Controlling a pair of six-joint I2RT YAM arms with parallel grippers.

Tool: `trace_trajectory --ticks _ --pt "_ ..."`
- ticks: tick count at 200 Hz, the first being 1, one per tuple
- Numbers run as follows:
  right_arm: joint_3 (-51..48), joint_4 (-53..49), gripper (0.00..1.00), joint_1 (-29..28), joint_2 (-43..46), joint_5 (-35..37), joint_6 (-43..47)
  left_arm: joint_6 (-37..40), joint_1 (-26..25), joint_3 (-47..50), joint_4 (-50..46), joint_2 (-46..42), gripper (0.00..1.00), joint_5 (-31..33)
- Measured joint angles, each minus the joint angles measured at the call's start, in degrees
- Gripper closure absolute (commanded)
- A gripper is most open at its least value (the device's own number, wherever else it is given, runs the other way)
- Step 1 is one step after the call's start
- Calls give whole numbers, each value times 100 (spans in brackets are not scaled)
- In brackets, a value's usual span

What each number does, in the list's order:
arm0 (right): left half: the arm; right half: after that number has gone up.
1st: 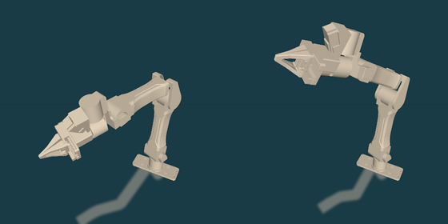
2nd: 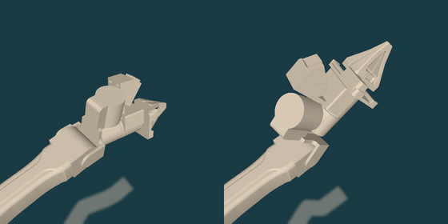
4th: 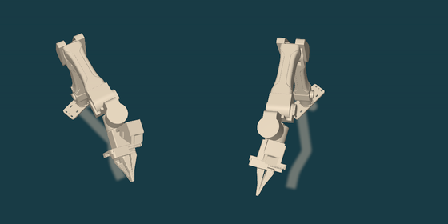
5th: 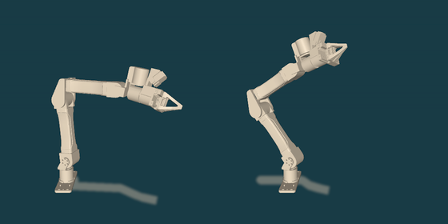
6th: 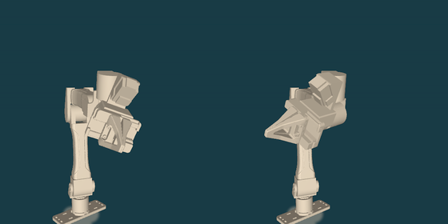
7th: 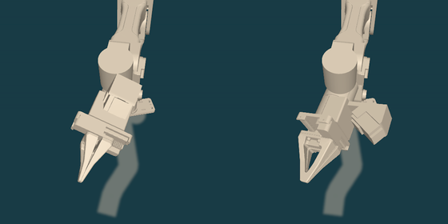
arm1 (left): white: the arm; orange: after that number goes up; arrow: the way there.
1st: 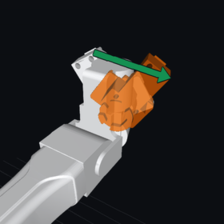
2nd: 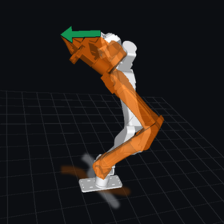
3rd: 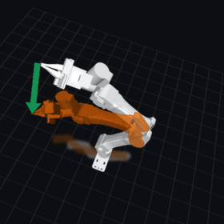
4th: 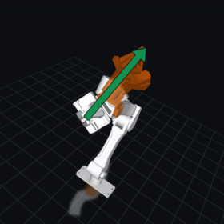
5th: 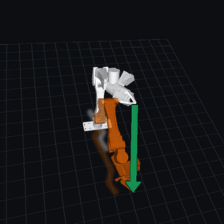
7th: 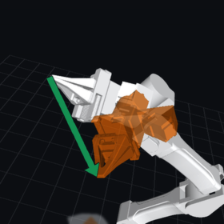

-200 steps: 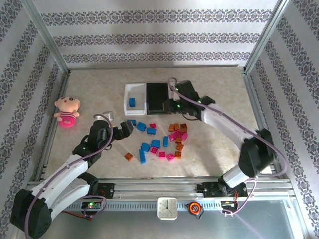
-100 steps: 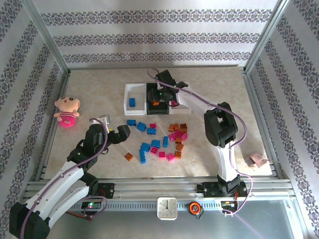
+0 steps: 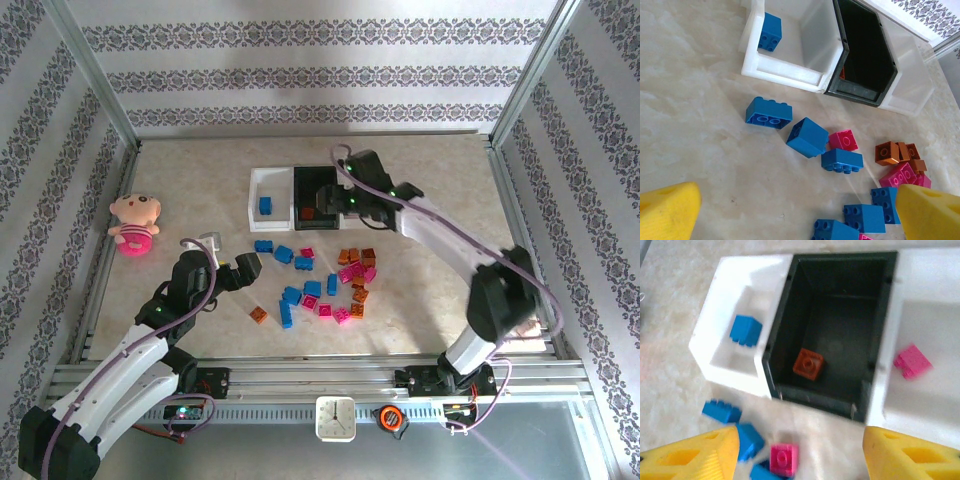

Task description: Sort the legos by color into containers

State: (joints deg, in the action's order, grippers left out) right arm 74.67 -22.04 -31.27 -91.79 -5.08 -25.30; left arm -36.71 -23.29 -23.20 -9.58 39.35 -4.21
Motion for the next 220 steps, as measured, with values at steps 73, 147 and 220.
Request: trace_trajectory --ticks 73,147,220 --pt "-2675 -105 31 317 1545 282 -297 -76 0 223 264 2 1 120" --pt "-2538 92 40 671 448 101 -293 -116 0 273 280 2 1 151" --pt "-2374 214 45 675 9 -17 -221 -114 0 273 278 2 1 186"
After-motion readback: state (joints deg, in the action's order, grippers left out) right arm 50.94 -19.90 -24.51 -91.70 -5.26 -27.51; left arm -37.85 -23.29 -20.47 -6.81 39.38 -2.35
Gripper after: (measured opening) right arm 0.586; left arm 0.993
